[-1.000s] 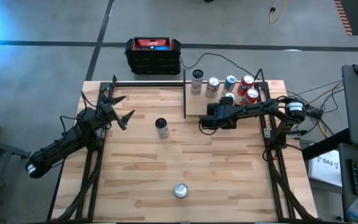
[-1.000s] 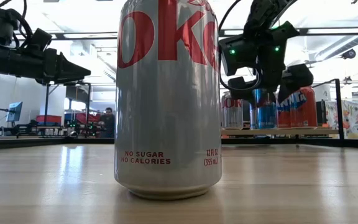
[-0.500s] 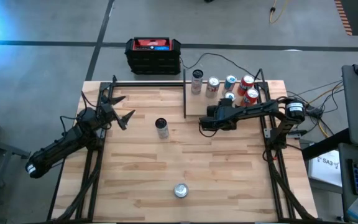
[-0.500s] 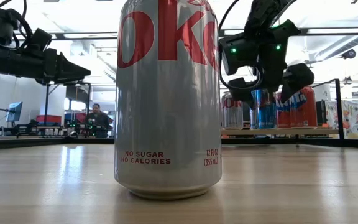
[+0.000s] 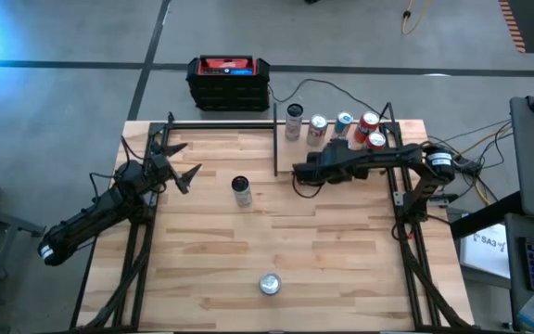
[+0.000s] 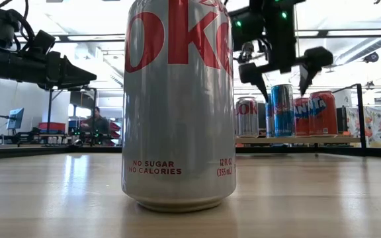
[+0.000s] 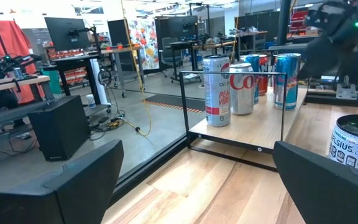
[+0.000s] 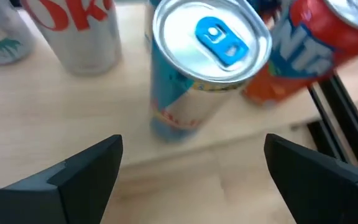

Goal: Place canned beverage on shelf
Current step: Put the blue soda can on the shelf aligned with the other blue soda can

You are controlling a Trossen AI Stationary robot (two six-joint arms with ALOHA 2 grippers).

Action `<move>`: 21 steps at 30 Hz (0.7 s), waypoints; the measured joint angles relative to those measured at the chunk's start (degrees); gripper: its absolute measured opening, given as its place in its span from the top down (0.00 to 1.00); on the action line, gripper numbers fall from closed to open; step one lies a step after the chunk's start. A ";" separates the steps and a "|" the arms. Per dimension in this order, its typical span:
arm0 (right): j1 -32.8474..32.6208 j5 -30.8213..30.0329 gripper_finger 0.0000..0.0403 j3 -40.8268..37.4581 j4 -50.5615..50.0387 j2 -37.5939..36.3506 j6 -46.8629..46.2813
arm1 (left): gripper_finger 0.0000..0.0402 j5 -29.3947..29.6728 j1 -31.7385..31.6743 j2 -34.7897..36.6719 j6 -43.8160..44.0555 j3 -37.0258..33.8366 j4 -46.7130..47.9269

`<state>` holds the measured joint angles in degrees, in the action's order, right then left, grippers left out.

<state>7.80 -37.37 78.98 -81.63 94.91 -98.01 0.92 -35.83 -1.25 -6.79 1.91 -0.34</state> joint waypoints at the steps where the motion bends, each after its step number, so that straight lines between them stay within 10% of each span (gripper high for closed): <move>1: 0.54 2.16 0.07 1.40 -1.23 0.00 0.05 | 0.01 -0.02 0.00 -0.01 0.02 0.00 0.00; 21: 9.98 16.40 0.10 11.65 -8.39 -0.63 1.01 | 0.01 -0.01 0.01 0.02 0.00 -0.01 0.00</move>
<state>17.78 -20.97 90.63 -90.02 94.28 -96.99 0.91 -35.82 -1.23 -6.79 1.90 -0.34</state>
